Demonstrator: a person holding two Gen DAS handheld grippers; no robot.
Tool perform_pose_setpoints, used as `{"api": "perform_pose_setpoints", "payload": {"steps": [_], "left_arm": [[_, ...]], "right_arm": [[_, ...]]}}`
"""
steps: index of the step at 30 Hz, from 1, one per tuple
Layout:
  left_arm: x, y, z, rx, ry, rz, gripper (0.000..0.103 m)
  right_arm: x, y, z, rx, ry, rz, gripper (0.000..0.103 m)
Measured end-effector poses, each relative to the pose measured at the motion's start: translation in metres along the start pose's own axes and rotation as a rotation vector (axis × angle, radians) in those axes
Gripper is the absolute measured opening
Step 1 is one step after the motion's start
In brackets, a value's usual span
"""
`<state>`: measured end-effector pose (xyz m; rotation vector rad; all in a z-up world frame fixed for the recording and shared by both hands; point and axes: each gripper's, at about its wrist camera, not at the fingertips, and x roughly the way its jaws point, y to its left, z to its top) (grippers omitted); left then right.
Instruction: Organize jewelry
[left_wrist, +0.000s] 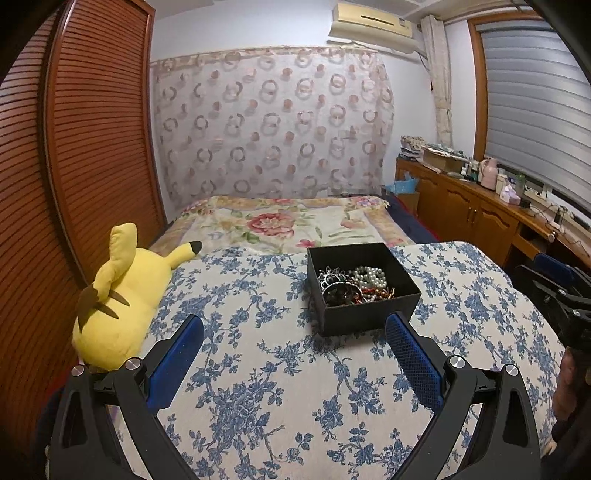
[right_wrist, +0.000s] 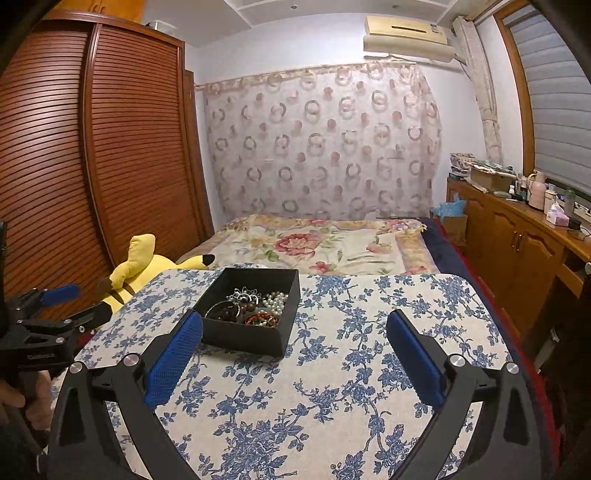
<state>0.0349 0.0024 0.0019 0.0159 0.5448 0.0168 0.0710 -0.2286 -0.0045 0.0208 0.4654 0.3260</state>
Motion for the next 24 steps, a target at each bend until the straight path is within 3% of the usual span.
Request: {"api": "perform_pose_setpoints", "payload": {"steps": [24], "left_arm": [[-0.0056,-0.0021,0.0029,-0.004,-0.007,-0.009,0.095]], "right_arm": [[0.0024,-0.0034,-0.0030,0.014,0.002,-0.020,0.100]]}}
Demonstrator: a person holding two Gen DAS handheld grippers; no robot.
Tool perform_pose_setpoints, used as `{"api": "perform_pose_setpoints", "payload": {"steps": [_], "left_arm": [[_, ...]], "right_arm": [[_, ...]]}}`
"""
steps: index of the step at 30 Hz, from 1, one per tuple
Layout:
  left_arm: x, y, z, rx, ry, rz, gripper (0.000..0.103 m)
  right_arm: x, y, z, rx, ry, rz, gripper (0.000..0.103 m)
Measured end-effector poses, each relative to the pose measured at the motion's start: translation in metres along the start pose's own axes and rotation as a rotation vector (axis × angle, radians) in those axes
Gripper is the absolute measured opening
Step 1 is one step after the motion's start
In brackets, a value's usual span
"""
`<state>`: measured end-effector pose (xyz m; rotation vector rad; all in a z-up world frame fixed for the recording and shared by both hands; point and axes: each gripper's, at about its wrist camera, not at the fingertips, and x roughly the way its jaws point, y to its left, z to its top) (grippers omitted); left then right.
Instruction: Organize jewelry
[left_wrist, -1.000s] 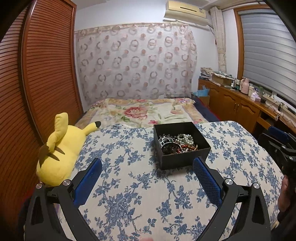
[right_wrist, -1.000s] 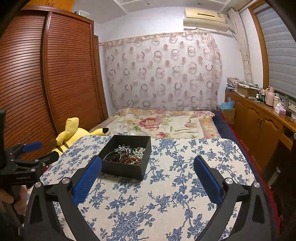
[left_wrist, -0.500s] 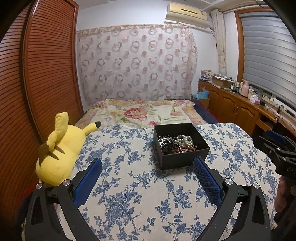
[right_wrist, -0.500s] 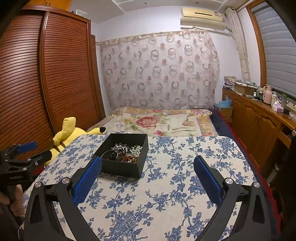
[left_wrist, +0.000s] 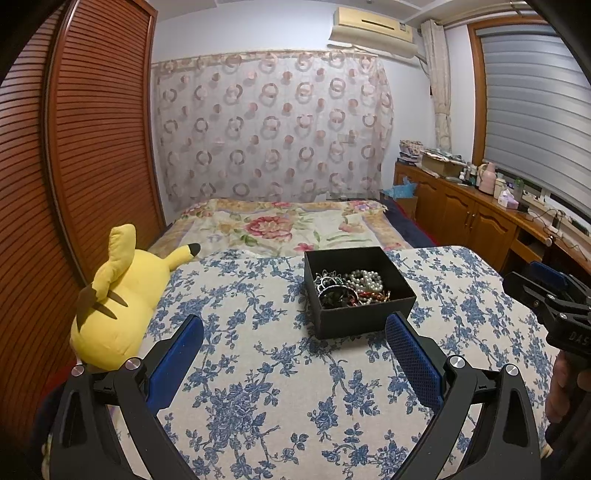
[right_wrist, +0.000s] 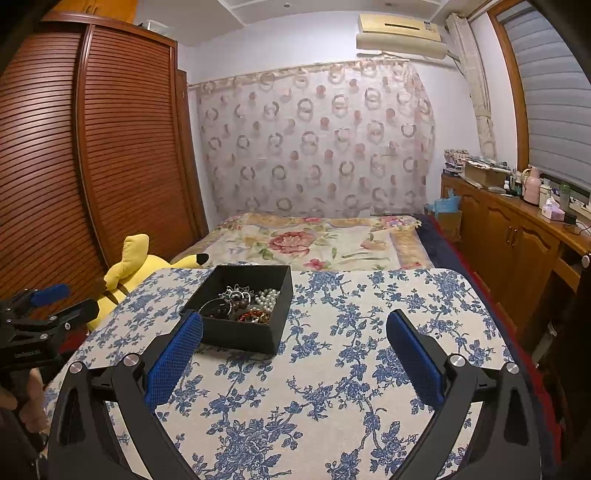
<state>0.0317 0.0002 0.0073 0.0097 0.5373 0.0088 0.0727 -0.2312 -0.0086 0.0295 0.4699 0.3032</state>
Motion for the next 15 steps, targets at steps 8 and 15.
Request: {"api": "perform_pose_setpoints", "payload": {"steps": [8,15], "left_arm": [[-0.0007,-0.0010,0.0009,0.001,-0.001,-0.001,0.095],[-0.0010,-0.0012,0.0013,0.001,-0.003,-0.002,0.095]], "right_arm": [[0.0002,-0.0006,-0.0001,0.002,0.000,0.000,0.100],[-0.0002,-0.0001,0.0000,0.002,0.000,0.001,0.100]]}}
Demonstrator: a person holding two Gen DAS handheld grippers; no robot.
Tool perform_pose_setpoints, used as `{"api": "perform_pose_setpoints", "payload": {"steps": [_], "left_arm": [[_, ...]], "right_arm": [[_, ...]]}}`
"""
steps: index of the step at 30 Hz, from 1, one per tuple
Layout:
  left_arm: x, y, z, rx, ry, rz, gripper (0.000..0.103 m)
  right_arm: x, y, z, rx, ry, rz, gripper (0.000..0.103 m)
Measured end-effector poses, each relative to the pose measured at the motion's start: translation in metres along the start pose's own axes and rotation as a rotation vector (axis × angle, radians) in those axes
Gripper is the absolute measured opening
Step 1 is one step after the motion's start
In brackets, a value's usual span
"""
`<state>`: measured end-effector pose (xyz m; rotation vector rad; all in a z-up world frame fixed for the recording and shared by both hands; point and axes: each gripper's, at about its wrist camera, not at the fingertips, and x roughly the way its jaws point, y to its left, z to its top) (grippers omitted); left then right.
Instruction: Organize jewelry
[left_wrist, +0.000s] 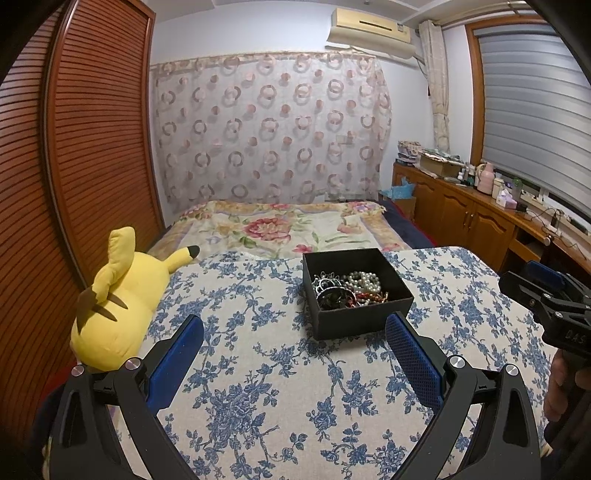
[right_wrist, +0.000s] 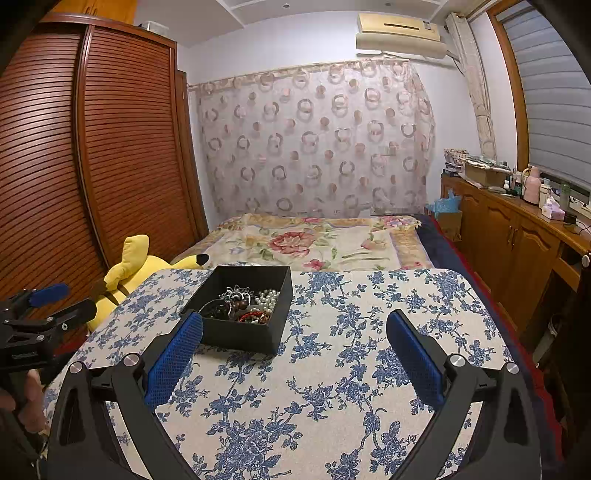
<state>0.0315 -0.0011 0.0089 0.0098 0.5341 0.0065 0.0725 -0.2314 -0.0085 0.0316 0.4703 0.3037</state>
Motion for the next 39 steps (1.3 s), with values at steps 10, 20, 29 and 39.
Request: {"api": "perform_pose_setpoints", "payload": {"steps": [10,20,29,39], "left_arm": [[-0.0010,-0.0014,0.0015,0.002,-0.004,0.000,0.095],[-0.0019,-0.0021,0.0026,0.002,-0.007,0.001,0.095],[-0.0021,-0.0020,0.0016,0.001,-0.007,0.000,0.095],[-0.0034,-0.0046,0.0061,0.000,-0.007,0.003,0.095]], "right_arm": [[-0.0001,-0.0003,0.0000,0.000,0.000,-0.001,0.100],[-0.0001,-0.0005,-0.0002,0.001,-0.001,0.000,0.100],[0.0000,-0.0007,-0.0006,0.002,0.000,0.000,0.100],[0.0000,-0.0010,-0.0007,0.001,-0.001,0.000,0.100]]}}
